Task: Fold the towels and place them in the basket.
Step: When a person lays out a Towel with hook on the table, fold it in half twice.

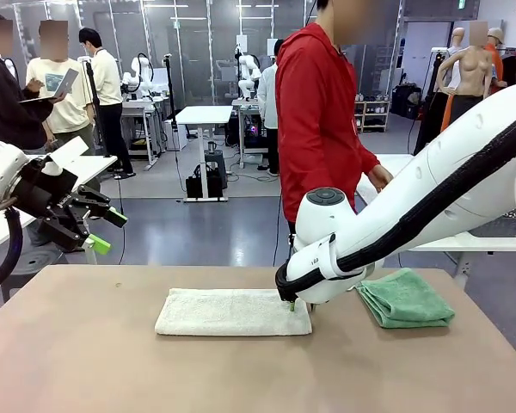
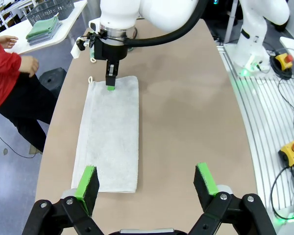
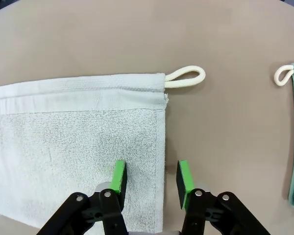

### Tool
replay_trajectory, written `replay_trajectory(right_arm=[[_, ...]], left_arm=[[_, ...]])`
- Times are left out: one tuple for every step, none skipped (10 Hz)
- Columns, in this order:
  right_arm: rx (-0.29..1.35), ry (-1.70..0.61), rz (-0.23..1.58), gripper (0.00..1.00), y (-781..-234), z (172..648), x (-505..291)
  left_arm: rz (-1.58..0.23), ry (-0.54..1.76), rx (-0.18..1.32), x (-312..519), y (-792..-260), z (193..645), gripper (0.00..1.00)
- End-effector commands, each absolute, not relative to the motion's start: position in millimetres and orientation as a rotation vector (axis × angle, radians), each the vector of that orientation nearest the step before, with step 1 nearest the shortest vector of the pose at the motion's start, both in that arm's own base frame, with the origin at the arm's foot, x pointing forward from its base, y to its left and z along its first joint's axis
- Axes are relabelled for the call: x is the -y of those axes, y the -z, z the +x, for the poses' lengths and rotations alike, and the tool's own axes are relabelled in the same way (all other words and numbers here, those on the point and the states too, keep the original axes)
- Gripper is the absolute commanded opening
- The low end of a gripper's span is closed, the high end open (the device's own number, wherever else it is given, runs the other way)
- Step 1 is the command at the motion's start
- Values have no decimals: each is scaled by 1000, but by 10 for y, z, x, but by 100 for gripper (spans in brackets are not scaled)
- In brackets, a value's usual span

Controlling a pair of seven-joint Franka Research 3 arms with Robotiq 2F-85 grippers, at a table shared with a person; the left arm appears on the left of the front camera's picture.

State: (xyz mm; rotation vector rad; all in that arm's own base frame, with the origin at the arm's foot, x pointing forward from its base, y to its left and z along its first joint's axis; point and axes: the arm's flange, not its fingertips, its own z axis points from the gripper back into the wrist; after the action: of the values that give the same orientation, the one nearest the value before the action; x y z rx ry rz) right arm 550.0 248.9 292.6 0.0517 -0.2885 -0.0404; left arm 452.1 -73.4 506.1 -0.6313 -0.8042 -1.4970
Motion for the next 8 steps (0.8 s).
replay_trajectory(right_arm=[[249,62,53,53,-2905,5590,-2507],[235,65,50,53,-2889,5602,-2503],[223,70,50,53,-2867,5616,-2499],[216,67,56,53,-2842,5623,-2499],[214,46,75,53,-2828,5612,-2503],[200,56,79,33,-2831,5619,-2504],[194,60,79,33,-2829,5625,-2501],[191,59,74,13,-2825,5623,-2499]], left_arm=[[-645,1505,816,727,-5083,4505,98],[-645,1505,816,727,-5083,4505,98],[-645,1505,816,727,-5083,4505,98],[-645,1505,816,727,-5083,4505,98],[-645,1505,816,727,-5083,4505,98],[-645,1505,816,727,-5083,4505,98],[-645,1505,816,727,-5083,4505,98],[-645,1505,816,727,-5083,4505,98]])
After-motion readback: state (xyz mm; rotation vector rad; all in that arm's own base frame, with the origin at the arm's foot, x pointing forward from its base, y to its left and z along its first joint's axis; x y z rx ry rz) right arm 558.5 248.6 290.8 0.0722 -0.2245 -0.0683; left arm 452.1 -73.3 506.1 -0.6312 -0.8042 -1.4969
